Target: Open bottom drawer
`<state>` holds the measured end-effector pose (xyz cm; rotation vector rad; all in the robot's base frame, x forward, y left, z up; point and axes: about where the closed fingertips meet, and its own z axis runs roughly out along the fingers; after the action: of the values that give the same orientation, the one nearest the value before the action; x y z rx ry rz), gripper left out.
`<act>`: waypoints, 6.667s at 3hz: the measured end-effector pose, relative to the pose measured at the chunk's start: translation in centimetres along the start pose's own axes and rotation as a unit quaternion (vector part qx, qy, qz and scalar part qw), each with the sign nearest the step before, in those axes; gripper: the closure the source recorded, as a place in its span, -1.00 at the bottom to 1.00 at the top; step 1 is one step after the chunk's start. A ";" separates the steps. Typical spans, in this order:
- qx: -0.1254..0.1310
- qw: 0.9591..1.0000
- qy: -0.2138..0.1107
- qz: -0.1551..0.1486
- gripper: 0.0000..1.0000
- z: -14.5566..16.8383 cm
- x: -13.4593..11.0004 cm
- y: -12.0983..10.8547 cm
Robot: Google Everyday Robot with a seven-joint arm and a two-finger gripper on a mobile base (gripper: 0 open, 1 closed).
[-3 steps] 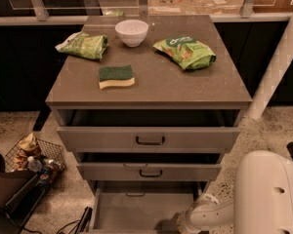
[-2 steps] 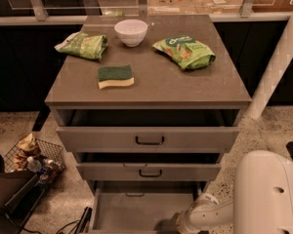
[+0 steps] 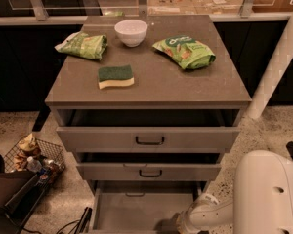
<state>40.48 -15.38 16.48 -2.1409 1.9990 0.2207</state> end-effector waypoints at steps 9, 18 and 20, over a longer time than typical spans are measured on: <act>0.005 1.000 -0.011 0.013 0.63 0.7 -0.3 -2.6; -0.004 1.000 -0.014 0.013 0.88 1.5 -0.6 -2.2; -0.067 0.997 -0.008 0.036 1.00 3.5 -0.9 2.1</act>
Offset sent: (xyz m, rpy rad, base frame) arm 0.0661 0.0082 0.0150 -0.0247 -0.1081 0.0665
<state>38.39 -13.72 13.19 -2.1387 2.1108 0.3911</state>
